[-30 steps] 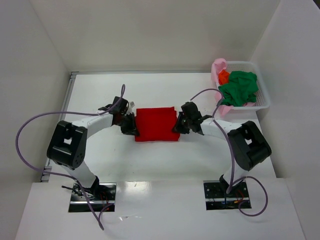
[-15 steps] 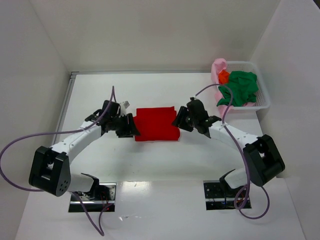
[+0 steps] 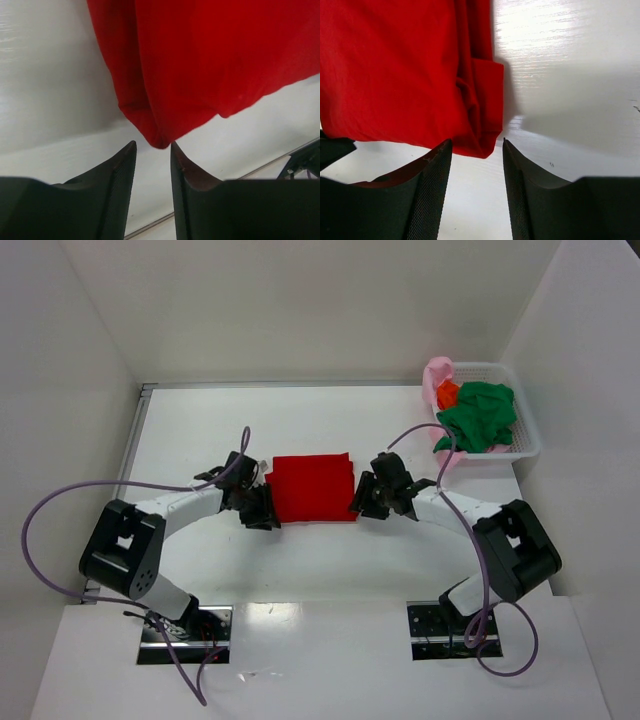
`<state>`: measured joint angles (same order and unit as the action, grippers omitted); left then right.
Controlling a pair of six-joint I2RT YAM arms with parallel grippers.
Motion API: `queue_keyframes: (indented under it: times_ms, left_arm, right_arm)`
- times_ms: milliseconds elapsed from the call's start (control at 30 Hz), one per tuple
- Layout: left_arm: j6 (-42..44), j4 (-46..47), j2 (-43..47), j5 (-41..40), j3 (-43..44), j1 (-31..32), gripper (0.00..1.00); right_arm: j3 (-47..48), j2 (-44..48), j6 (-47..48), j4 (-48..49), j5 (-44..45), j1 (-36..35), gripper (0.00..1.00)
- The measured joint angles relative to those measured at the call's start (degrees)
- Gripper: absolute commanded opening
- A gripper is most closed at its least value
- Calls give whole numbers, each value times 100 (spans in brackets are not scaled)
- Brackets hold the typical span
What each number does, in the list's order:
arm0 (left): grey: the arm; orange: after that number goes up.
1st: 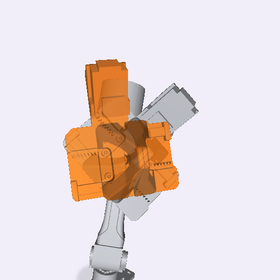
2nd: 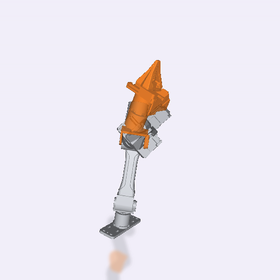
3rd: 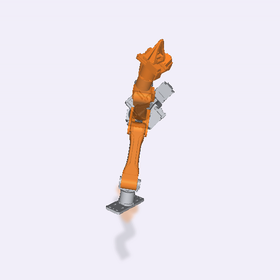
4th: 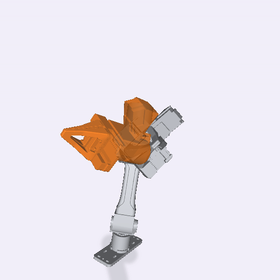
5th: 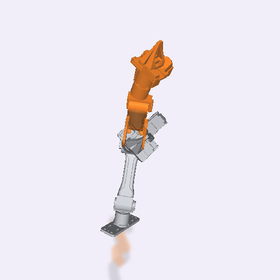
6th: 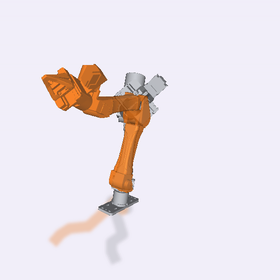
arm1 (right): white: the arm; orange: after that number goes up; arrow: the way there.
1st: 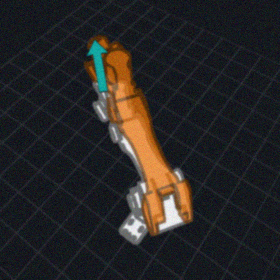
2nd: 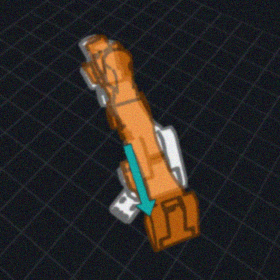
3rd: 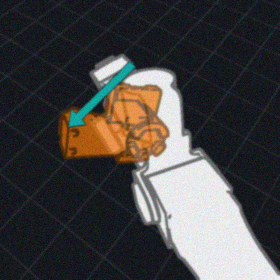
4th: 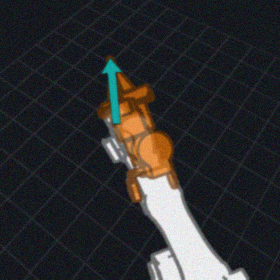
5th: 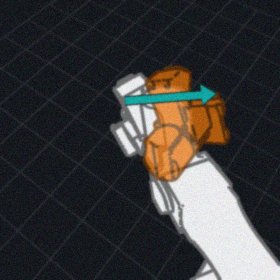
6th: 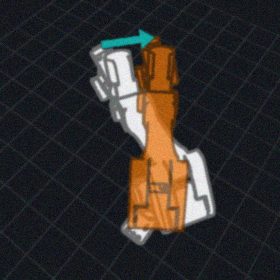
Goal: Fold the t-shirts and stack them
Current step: Fold the long partially folded tshirt into a neat square
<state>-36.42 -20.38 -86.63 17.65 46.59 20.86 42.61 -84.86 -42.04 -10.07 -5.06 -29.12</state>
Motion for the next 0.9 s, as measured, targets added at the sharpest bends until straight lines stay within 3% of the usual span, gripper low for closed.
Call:
queue_keyframes:
  times_ms: [133, 233, 400, 533, 600, 667, 733, 900]
  left_arm:
    - [-2, 94, -245, -107, 2, 105, 28]
    - [-17, 120, -365, -205, 9, 114, 19]
    - [-22, 114, -411, -348, 63, 116, 19]
    - [-13, 96, -411, -422, 83, 116, 28]
    - [-9, 81, -411, -452, 105, 114, 20]
    - [-26, 72, -411, -463, 140, 116, 0]
    - [-13, 66, -437, -490, 192, 116, 0]
    - [-4, 46, -503, -599, 249, 118, 0]
  right_arm:
    - [0, -133, 7, 66, -74, 0, 45]
    - [0, -247, 52, 149, -138, 0, 34]
    - [0, -433, 66, 299, -192, 0, 29]
    - [0, -553, 66, 358, -227, 0, 29]
    - [0, -560, 81, 369, -232, 0, 25]
    - [0, -570, 114, 393, -245, 0, 7]
    - [7, -573, 116, 400, -249, 0, 0]
    - [39, -573, 107, 334, -133, 0, 0]
